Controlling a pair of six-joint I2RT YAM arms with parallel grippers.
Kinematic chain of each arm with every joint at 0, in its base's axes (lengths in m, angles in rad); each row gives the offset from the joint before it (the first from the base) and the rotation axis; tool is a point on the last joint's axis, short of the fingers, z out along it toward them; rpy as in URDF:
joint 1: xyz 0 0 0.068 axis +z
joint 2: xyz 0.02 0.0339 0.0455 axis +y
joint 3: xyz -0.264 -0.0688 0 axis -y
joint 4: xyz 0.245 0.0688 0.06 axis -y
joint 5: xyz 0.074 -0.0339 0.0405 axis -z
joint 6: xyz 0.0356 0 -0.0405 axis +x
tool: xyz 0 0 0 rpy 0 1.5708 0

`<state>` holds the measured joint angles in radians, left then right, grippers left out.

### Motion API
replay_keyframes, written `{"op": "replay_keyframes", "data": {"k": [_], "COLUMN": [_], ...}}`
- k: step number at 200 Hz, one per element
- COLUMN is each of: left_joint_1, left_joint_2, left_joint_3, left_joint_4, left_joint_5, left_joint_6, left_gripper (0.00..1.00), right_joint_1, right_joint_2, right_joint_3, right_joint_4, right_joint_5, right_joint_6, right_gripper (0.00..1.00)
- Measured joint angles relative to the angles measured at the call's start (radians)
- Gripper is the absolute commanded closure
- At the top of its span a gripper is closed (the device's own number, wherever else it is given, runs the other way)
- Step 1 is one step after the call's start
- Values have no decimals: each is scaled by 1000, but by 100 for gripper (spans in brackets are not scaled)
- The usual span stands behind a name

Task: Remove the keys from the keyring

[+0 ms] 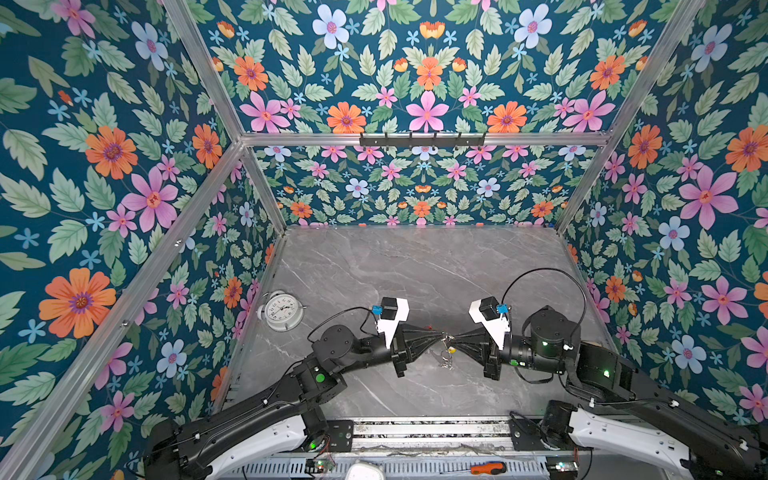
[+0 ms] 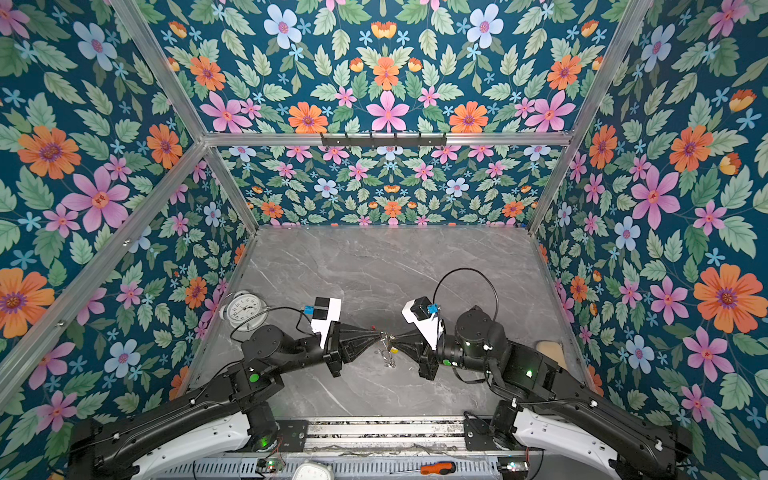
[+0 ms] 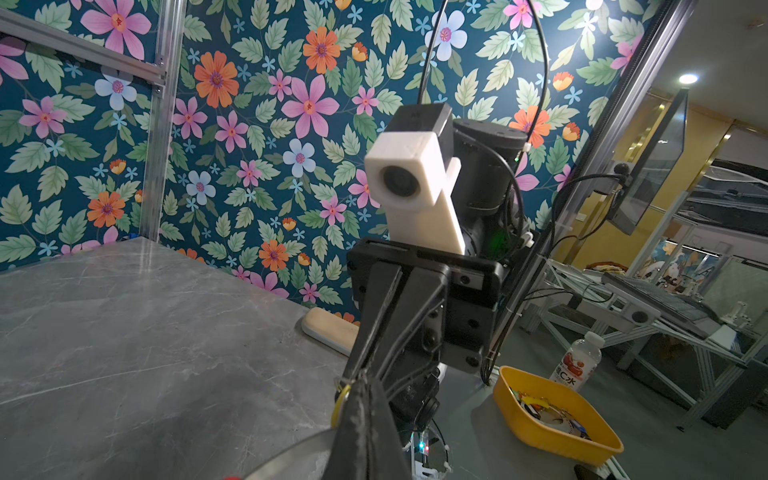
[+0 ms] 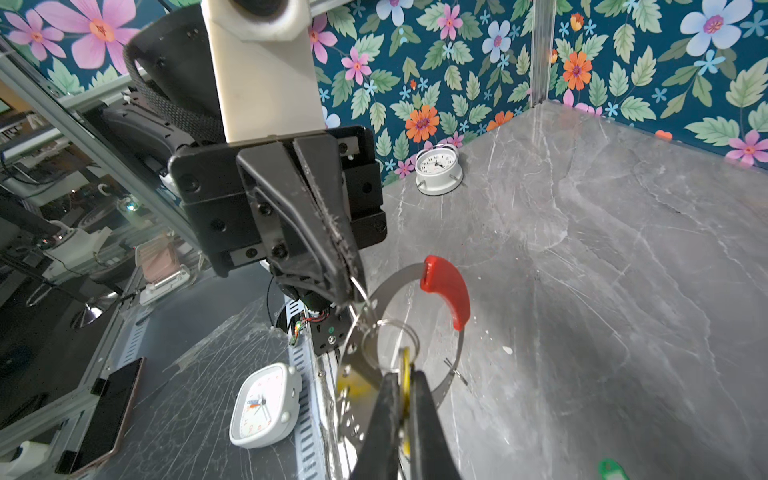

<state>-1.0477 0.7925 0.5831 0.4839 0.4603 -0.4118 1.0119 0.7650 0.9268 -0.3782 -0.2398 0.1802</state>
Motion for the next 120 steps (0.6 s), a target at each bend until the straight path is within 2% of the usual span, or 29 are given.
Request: {"op": "replay_keyframes", "data": {"k": [63, 120], "left_joint_1": [0, 0], "left_joint_2": [7, 32], "left_joint_3": [39, 76], "left_joint_4": [-95, -171], "left_joint_5": [41, 96], "left_joint_6": [42, 72], "left_gripper": [100, 100], "right_joint_1": [0, -3], "right_joint_2": [58, 112], "right_joint_3": [138, 230], "right_joint_4": [-188, -274], "right_joint_5": [-4, -18], "right_joint_6": [-80, -146], "right_gripper": [100, 100]}}
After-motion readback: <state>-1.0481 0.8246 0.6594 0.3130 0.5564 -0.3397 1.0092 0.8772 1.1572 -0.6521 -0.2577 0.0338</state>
